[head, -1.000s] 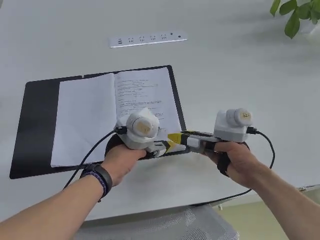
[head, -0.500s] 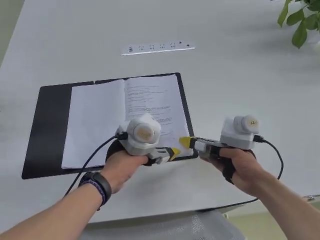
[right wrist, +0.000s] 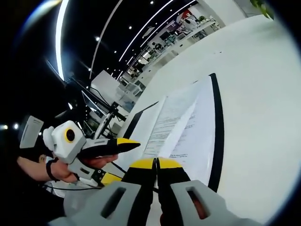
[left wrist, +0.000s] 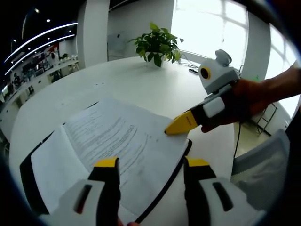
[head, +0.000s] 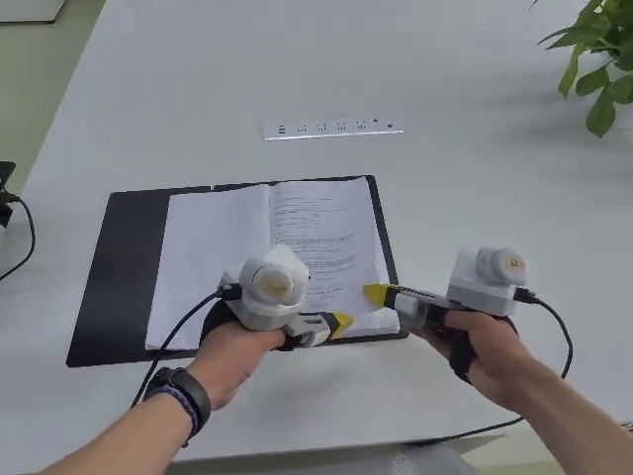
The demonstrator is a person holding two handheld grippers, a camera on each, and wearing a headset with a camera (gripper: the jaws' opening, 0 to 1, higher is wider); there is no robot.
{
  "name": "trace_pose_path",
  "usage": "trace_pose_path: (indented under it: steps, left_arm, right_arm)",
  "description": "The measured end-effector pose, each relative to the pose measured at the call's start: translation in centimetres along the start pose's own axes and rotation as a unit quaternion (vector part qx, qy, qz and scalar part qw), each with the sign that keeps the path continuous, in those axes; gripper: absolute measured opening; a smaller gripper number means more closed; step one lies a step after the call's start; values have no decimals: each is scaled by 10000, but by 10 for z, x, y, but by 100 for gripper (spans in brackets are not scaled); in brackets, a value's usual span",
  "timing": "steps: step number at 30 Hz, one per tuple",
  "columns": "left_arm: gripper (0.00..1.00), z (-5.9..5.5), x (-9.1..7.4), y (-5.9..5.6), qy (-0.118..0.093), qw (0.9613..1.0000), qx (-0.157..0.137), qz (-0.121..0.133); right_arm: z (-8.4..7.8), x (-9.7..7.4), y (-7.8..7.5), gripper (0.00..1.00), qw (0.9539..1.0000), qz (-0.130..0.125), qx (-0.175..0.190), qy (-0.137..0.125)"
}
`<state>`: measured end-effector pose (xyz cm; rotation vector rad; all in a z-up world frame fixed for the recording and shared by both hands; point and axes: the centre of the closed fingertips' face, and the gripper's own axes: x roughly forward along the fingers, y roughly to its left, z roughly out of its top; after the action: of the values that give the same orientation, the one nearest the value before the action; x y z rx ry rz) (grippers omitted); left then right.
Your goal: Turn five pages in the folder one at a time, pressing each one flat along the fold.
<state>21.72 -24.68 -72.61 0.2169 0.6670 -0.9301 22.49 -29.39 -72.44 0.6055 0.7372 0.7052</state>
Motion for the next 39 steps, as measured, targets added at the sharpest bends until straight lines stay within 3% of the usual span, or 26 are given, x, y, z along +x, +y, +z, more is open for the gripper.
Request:
trace_pose_path:
  steps: [17,27,33,39]
  left_arm:
    - [56,-7,-53,38,-313,9988,-196,319]
    - [57,-20,-88,67,-433,9970,-299,568]
    - [57,-24,-106,81,-527,9953,-392,715]
    - [58,-36,-125,93,-590,9930,-513,880]
  right_arm:
    - [10,25,41,0,9994,179,-281,-78]
    - [12,54,75,0,9979,396,-514,31]
    - [8,68,89,0,9965,501,-646,176]
    - [3,82,105,0,9950,608,-731,296]
